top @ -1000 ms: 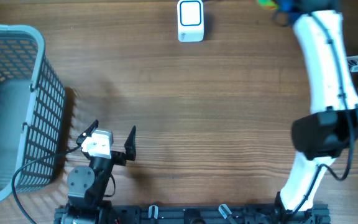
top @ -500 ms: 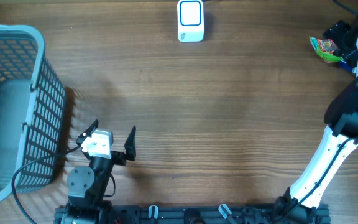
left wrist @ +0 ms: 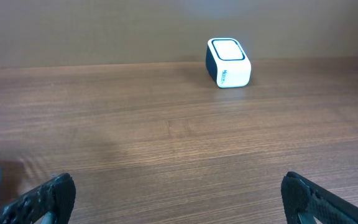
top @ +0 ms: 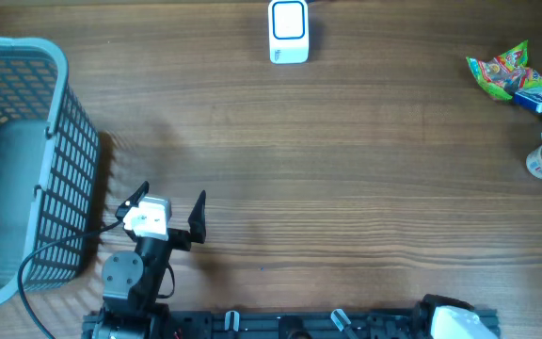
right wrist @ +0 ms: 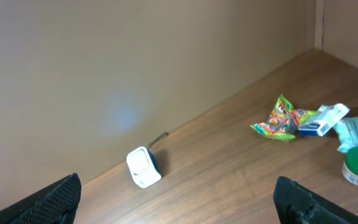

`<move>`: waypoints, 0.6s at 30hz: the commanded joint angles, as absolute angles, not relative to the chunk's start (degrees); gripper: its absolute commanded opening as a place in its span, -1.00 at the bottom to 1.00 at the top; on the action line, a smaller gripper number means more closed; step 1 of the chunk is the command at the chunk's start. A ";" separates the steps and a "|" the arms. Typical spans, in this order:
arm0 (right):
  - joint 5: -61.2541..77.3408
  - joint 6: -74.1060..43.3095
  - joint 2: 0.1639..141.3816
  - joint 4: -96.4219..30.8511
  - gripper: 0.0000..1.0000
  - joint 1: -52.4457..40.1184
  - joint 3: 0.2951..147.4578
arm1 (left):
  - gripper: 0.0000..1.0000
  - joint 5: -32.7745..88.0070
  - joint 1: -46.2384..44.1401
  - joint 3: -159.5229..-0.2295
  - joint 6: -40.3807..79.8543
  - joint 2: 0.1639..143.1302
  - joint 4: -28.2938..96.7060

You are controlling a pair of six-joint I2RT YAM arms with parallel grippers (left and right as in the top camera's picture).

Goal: Scan the item barcode

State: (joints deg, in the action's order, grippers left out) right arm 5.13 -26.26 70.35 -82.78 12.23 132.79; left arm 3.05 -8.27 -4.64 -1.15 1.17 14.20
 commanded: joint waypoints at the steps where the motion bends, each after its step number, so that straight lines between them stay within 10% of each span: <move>1: 5.85 -25.67 62.92 -85.56 1.00 12.05 132.16 | 1.00 2.96 -8.54 -4.38 -0.60 0.93 14.20; 8: 4.21 -11.97 51.24 -87.22 0.99 11.57 124.44 | 1.00 2.96 -8.54 -4.38 -0.62 0.93 14.20; 18: 23.77 1.26 12.43 -18.13 0.99 7.53 48.60 | 1.00 2.96 -8.54 -4.38 -0.62 0.93 14.20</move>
State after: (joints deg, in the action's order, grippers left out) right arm 19.92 0.27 18.11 -25.23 9.34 61.04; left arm 3.05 -8.25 -4.67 -1.15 1.17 14.24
